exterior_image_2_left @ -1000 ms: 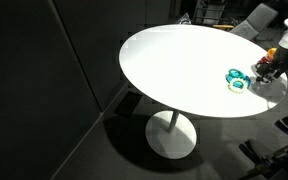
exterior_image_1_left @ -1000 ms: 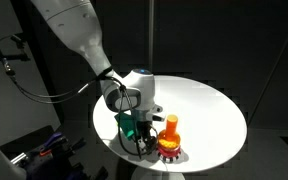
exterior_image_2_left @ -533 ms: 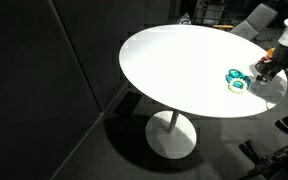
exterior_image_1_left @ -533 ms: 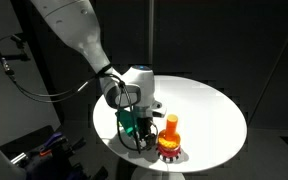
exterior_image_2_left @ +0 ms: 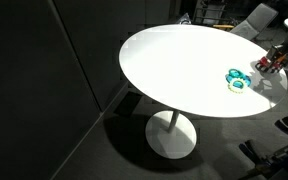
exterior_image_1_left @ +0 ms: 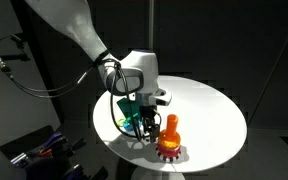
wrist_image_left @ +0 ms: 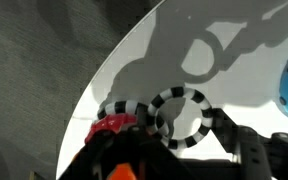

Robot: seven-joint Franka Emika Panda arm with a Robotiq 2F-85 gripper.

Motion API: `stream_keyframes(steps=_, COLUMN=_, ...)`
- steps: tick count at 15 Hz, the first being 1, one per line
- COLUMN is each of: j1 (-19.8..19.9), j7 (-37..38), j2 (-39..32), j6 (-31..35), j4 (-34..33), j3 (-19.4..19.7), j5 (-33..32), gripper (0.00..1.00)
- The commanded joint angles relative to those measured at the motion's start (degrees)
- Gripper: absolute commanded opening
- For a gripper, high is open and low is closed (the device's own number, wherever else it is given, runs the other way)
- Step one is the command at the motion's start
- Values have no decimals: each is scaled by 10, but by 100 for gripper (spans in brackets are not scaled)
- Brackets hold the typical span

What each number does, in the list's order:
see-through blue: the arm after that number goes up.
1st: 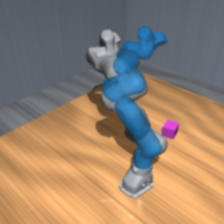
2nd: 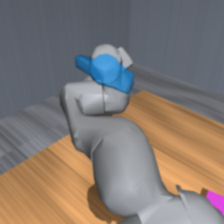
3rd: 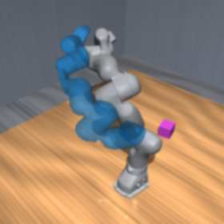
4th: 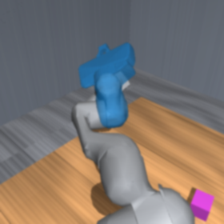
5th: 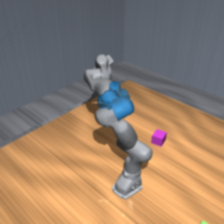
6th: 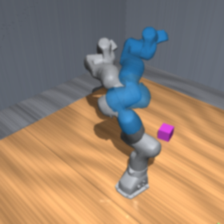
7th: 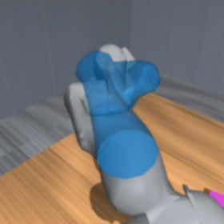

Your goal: Put the striped white and black ring around the orange rod

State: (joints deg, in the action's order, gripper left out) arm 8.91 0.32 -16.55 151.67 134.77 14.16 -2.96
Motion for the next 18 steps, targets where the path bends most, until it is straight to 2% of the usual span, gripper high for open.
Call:
stream_keyframes(steps=1, j1=-3, j7=35, j2=65, j6=-60, j4=1, j3=13, j5=-34, gripper=41)
stream_keyframes(steps=9, j1=17, j7=49, j2=160, j6=-126, j4=-17, j3=6, j5=-41, gripper=41)
stream_keyframes(steps=18, j1=38, j7=85, j2=140, j6=-162, j4=-85, j3=9, j5=-32, gripper=41)
